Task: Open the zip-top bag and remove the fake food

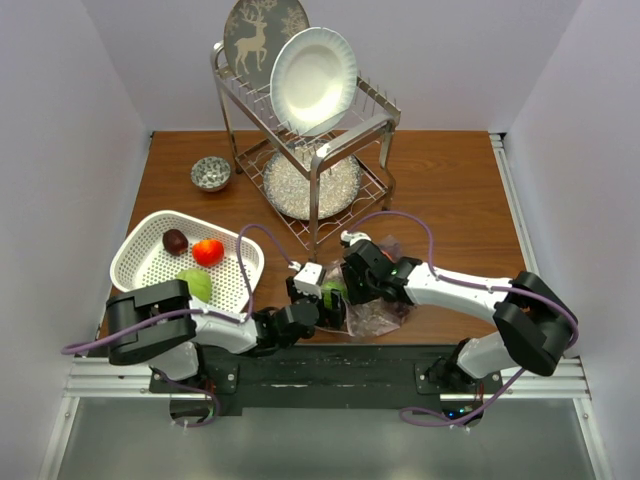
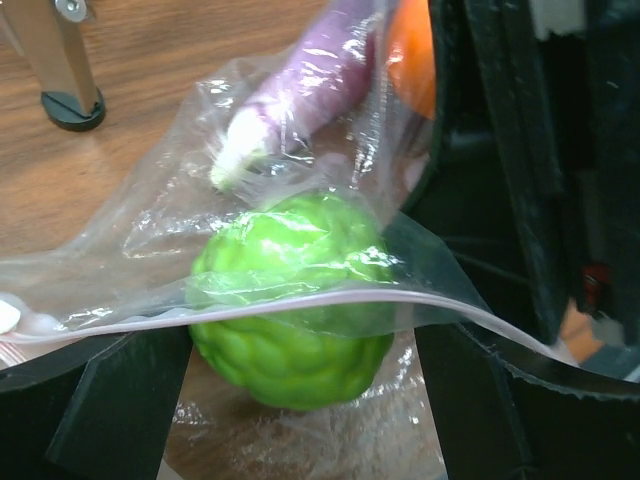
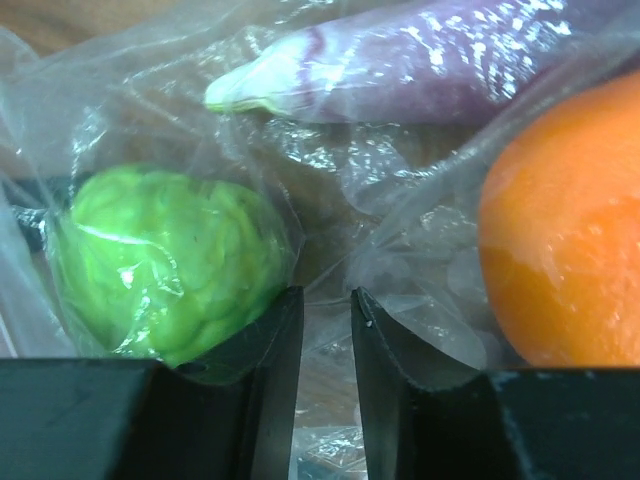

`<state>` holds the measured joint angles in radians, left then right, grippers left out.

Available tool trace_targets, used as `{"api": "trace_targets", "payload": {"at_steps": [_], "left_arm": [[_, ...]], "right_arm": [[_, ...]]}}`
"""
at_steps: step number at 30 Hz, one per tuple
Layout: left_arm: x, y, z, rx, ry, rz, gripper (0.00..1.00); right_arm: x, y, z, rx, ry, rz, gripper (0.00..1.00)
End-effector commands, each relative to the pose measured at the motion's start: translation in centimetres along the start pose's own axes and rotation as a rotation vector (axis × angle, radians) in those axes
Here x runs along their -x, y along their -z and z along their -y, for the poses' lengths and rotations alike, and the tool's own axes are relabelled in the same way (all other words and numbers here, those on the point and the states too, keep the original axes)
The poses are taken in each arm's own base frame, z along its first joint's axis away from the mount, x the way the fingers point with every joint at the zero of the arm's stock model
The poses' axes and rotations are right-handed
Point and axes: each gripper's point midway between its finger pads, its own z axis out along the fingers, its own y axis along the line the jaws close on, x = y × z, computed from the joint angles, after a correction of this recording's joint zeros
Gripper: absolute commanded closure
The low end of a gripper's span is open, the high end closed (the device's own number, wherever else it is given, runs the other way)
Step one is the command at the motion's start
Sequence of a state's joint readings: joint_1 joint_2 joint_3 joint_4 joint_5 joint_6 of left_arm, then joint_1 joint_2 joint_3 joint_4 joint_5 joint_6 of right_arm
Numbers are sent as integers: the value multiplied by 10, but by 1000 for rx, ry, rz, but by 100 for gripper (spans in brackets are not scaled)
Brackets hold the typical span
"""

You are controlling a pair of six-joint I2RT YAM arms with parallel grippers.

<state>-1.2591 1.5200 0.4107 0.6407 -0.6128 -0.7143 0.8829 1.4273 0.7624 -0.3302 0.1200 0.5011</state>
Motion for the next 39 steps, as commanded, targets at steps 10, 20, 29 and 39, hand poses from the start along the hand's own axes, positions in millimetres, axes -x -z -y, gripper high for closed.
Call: {"api": "trace_targets", "payload": {"at_steps": [10,20,29,39], "left_arm": [[18,-5,15,5,24,39,50],[7,30,5,-56,86,-58,65],[-2,55,-6,-23,160,-164,64],[21,87,-71,351,130,-159,67]], "right_arm": [[-2,10,26,-164,-46,35,83],[22,22,59,-295,-198,164,91],[23,21,68,-339,-207,175,91],[21,23,69,-331,-212,177,91]]}}
